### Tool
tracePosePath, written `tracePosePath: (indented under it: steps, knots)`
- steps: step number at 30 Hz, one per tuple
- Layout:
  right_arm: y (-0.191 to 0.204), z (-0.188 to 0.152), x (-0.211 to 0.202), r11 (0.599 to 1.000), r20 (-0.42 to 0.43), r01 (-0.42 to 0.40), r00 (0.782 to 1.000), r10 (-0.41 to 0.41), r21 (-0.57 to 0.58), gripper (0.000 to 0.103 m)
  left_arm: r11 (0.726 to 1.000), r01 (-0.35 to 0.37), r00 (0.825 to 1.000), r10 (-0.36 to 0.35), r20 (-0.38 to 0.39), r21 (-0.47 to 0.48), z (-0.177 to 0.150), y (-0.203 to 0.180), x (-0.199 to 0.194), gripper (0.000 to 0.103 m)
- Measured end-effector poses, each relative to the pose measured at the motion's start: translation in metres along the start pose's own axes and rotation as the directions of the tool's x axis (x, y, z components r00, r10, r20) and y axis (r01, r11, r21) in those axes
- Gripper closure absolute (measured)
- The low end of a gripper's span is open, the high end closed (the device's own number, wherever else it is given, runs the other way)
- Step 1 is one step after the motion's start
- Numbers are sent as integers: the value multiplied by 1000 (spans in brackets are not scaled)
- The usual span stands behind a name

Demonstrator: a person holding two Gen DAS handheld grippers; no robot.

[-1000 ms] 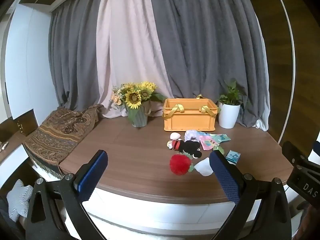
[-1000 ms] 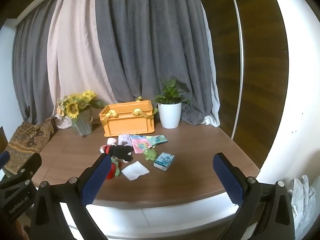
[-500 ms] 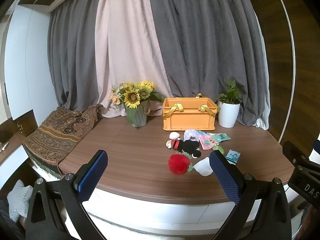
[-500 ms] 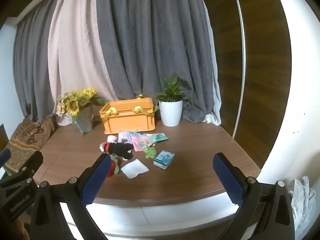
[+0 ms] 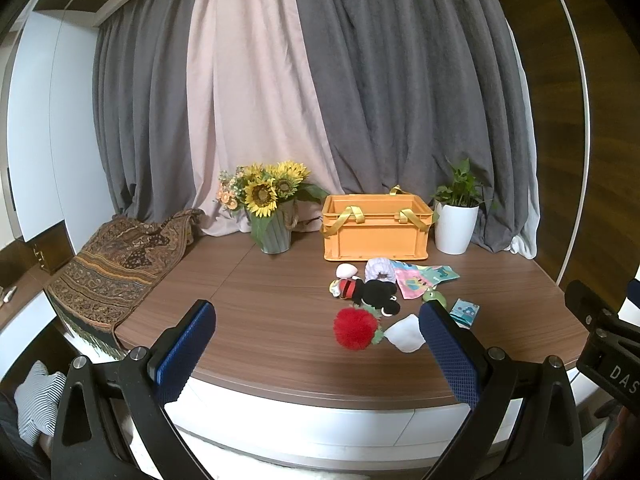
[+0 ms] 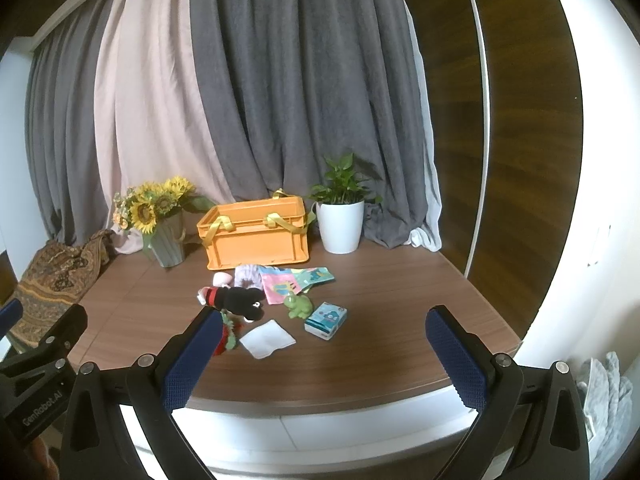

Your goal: Organize soft objects

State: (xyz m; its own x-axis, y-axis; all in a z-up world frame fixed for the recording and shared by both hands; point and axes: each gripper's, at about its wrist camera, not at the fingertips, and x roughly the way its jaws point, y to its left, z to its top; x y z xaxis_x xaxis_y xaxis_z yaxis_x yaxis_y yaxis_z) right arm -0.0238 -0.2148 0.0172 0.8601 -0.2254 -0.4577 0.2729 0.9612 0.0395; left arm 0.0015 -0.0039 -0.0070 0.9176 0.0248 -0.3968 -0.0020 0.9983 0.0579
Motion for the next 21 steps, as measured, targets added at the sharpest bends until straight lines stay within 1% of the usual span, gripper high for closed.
tracePosePath:
  steps: [21]
  knots:
    - [0, 0, 4, 1000, -6, -7, 1000, 7, -3, 0, 1000, 1, 1000, -1, -6, -3, -1, -2, 1, 0]
